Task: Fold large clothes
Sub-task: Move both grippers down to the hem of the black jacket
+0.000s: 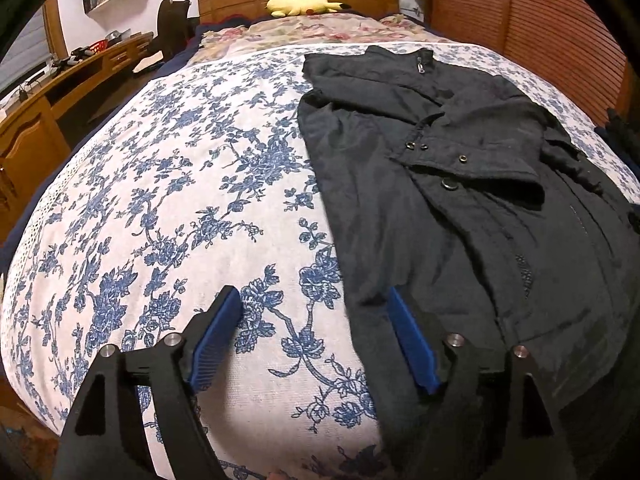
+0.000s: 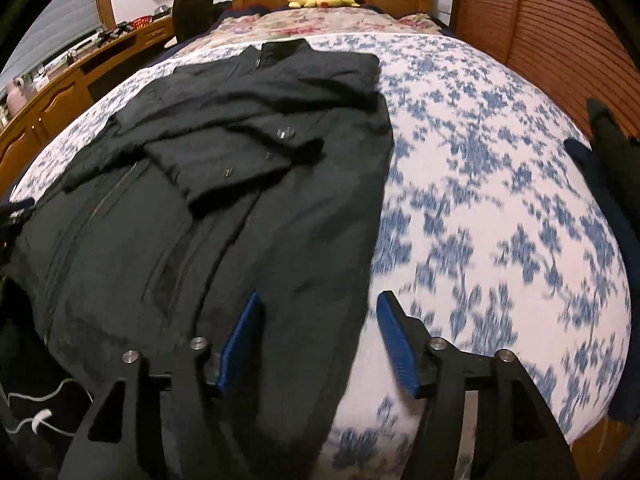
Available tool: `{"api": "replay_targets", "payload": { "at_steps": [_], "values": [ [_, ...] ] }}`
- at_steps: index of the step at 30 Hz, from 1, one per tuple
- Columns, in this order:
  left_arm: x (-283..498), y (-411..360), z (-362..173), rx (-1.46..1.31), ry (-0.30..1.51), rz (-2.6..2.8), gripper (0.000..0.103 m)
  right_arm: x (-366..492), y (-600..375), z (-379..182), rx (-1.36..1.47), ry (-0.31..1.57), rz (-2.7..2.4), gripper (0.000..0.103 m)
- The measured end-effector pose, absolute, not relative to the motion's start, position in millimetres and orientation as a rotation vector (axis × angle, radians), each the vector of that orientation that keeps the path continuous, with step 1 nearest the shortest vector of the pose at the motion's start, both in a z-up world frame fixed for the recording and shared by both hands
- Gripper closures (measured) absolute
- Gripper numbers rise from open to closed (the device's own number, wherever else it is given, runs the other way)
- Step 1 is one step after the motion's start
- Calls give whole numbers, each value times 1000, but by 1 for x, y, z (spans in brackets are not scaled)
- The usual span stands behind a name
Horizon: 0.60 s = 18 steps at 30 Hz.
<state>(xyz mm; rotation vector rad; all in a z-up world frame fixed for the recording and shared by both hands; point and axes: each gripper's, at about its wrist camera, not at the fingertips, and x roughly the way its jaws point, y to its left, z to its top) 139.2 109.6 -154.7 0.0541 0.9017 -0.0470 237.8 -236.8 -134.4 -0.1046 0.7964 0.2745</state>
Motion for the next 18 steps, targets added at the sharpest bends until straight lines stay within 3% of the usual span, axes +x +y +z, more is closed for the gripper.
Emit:
{"api": "replay_targets", "payload": {
  "at_steps": [16,18],
  "values": [
    [100,110,-139,29,866,-82,26,195,-219,-133,-125,788,266,38],
    [89,109,-136,15,858,-117,31,193,-217,-134,-134,789,273,38]
  ]
}}
